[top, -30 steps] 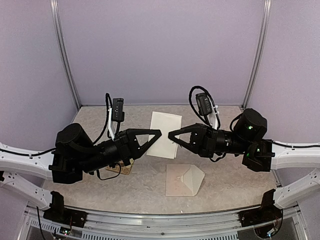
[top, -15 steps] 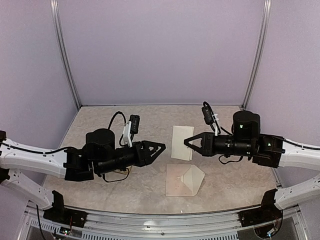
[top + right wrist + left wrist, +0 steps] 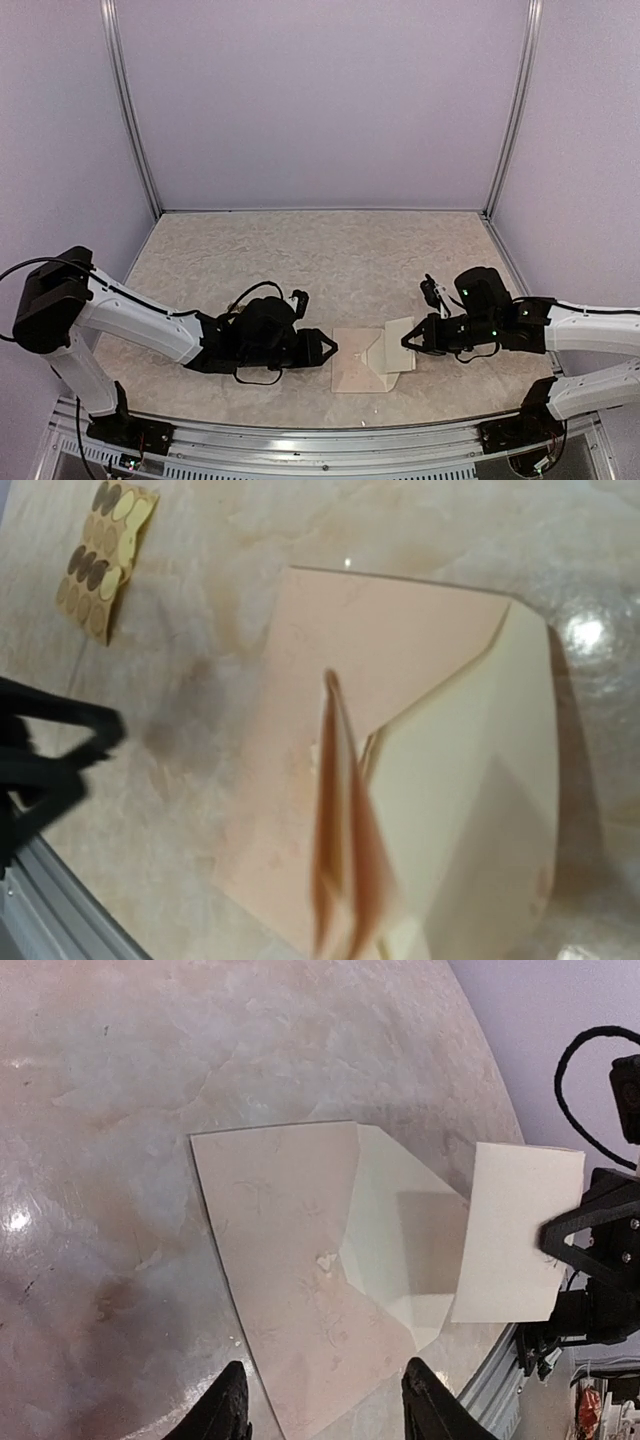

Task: Place the letter into the envelope and seal it

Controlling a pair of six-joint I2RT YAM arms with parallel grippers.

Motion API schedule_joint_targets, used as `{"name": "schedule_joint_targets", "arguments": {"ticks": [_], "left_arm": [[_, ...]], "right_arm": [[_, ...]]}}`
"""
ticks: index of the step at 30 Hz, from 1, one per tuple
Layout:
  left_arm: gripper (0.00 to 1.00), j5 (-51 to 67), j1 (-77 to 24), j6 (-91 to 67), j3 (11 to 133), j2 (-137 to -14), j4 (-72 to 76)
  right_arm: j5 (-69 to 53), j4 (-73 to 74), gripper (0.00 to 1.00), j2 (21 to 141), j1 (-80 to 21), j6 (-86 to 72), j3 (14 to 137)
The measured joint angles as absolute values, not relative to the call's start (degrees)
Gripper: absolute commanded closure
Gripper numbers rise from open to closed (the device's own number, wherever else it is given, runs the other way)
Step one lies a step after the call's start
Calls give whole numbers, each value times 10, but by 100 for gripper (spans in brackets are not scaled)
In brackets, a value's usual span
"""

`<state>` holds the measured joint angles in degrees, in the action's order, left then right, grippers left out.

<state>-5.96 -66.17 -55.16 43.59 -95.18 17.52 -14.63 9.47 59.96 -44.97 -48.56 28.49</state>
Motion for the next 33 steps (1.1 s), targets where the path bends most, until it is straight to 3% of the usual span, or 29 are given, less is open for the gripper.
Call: {"name": "schedule_joint_targets", "arguments": {"ticks": [20,33], "left_arm": [[53,13,-637,-574,458,-1069,241],[65,24,-637,-583,463,-1087,261]], "right_arm": [[-163,59,100,661,-412,-496,254],[-198,18,100,756,-404,-493,252]]}}
